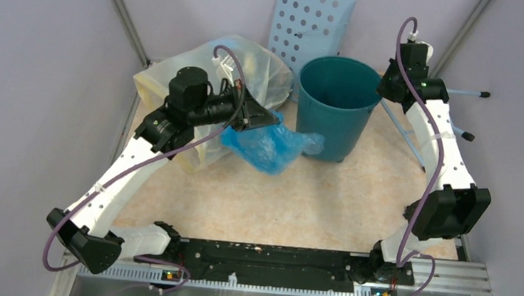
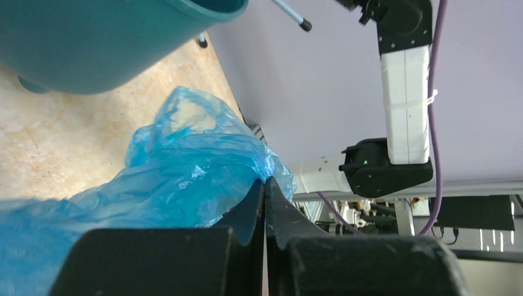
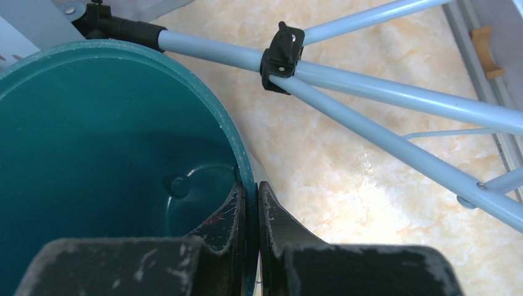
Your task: Put the trash bags into the trash bin
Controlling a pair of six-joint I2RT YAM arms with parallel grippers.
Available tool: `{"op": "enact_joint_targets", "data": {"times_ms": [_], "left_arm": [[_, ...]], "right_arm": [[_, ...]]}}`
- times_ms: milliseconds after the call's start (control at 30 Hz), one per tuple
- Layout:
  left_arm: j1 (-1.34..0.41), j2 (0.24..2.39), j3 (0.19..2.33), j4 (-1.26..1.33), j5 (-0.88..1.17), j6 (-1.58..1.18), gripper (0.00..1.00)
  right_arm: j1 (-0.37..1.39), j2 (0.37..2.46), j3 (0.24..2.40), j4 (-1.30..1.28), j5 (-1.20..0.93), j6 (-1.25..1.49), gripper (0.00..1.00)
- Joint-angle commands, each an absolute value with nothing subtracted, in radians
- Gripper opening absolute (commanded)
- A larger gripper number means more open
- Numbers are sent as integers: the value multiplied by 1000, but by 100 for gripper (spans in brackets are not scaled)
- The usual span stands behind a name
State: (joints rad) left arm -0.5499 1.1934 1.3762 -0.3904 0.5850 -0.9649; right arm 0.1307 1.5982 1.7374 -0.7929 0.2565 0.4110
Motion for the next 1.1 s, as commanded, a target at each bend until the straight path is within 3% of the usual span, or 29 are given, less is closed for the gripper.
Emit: {"op": "enact_joint_targets", "data": {"times_ms": [0,67,133,267,433,600,833,1067], "left_arm": [[-608,1213,1418,-341,547,-938,0],[-614,1217,1422,-339,538,-932,0],[-616,1222,1424,-339,541,-923,0],[-620,1241,1417,-334,572,-918,0],[-634,1242,1350,-299,607,-920,0],[-667,1237,1246,-297,610,-897,0],[-730,1219,1039,-264,617,-843,0],[-810,1182,752,-290,599,-720,0]], "right_arm": [[113,1540,1766,-669,371,402,0],[110,1516,1739,-636,373,392,0],[107,1507,1716,-622,357,390,6],[105,1504,1707,-619,300,375,46],[105,1455,1715,-640,290,373,64],[107,1373,1702,-761,201,397,71],[214,1133,1521,-898,157,409,67],[316,833,1117,-868,-108,537,61]]}}
